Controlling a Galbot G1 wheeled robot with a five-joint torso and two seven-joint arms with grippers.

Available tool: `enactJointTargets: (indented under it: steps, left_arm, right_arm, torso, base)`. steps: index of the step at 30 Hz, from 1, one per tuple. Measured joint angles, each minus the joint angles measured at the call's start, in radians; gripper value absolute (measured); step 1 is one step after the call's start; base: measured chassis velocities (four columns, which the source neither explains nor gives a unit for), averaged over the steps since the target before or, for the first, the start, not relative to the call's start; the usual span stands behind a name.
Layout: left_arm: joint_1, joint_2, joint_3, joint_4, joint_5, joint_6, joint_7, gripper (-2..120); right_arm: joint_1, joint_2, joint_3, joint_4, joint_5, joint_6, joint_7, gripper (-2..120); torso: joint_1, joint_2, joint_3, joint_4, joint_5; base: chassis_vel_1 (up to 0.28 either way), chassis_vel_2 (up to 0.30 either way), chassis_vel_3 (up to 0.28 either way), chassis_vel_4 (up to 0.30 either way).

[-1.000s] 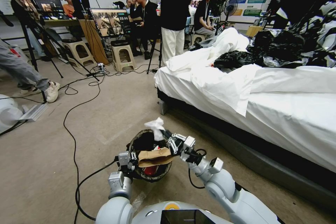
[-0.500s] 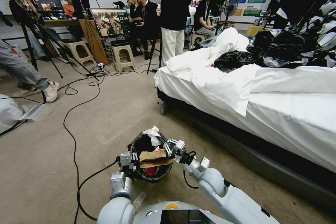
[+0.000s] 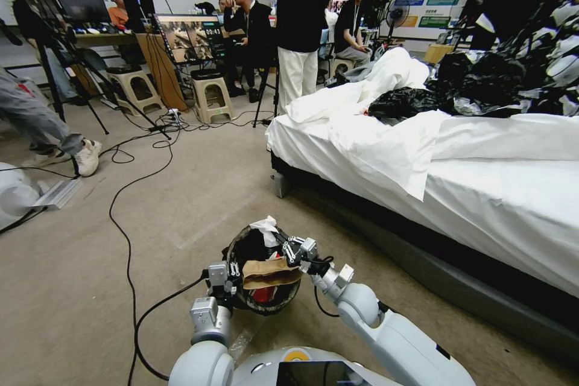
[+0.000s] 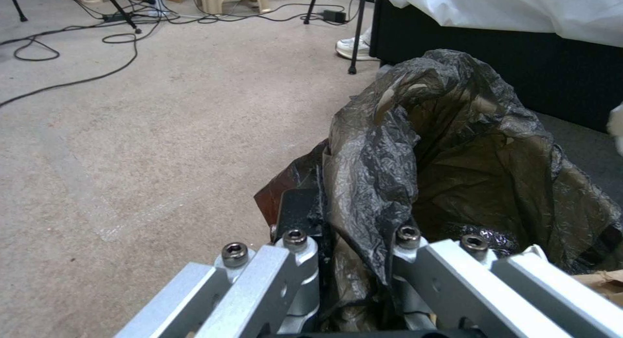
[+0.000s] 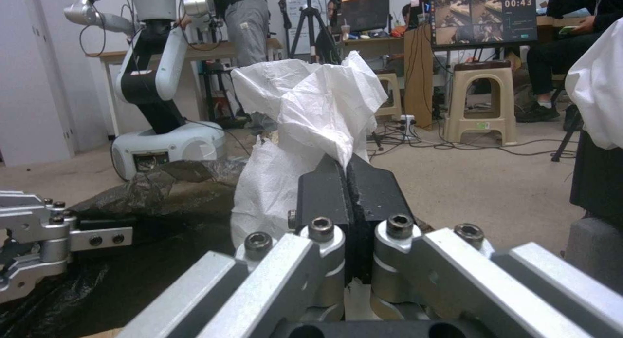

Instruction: Pick up the trash bin, then pick up the garbage from the floor and place it into the trash bin.

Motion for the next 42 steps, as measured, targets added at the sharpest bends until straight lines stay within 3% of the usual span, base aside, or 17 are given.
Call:
enactJointTargets:
  steps: [27, 42]
  left_arm:
    - [-0.012, -0.001, 0.0, -0.004, -0.021, 0.014, -0.005, 6]
    - [-0.016, -0.002, -0.003, -0.005, -0.03, 0.019, -0.006, 6]
  right_arm:
    - [-0.067, -0.02, -0.033, 0.009, -0.073, -0.003, 0.004, 97]
    - [-0.064, -0.023, -0.012, 0.012, -0.088, 0.006, -0.001, 100]
  torso:
    - [0.0, 0.0, 0.0, -0.0001, 0.0]
    - [0.0, 0.0, 0.0, -0.0001, 0.0]
  base:
    - [0.0, 0.0, 0.0, 0.0]
    - [0.0, 0.0, 0.0, 0.0]
